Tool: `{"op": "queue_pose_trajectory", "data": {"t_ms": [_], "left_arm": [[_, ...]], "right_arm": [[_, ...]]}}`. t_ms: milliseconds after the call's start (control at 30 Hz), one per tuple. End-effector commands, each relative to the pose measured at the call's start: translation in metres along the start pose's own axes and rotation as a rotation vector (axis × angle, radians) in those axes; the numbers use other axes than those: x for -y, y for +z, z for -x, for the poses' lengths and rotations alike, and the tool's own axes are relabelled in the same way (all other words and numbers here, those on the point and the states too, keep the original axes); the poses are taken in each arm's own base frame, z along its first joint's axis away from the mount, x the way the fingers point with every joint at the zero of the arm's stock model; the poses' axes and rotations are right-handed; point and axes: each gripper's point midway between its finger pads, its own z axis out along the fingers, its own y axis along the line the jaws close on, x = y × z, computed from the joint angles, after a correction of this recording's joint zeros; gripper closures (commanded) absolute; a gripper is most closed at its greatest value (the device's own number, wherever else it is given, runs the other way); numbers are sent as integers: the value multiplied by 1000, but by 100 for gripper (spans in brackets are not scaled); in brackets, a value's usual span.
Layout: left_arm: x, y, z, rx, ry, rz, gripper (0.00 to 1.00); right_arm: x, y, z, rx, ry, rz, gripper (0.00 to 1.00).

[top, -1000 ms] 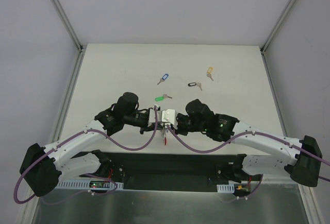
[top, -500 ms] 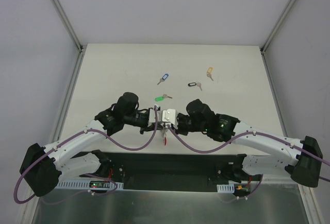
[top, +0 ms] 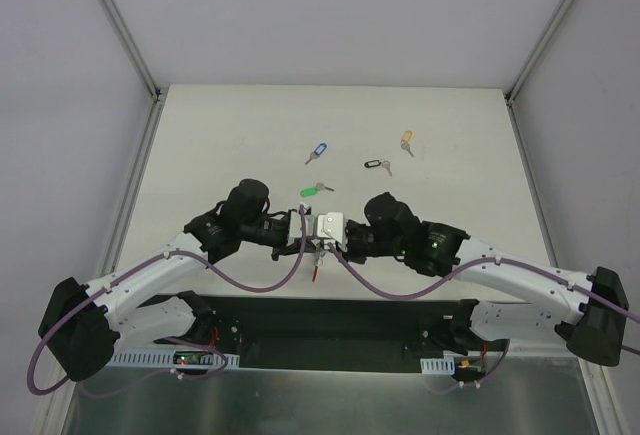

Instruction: Put the keys on the keyring

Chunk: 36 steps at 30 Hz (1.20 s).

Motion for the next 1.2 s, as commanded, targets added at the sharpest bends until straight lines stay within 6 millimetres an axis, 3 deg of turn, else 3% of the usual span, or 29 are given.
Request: {"op": "queue_pose_trajectory", "data": {"t_ms": [0, 467, 767, 1167], "left_arm": [[1, 0, 15, 35, 25, -22, 100], [1, 0, 15, 36, 26, -22, 100], [1, 0, 15, 33, 26, -20, 100], [0, 0, 15, 34, 28, -16, 100]], "right_arm": [[-1, 2, 14, 31, -5, 24, 99], [7, 4, 9, 17, -3, -24, 99], [8, -6, 18, 59, -13, -42, 99], [4, 2, 12, 31, 0, -11, 99]]}}
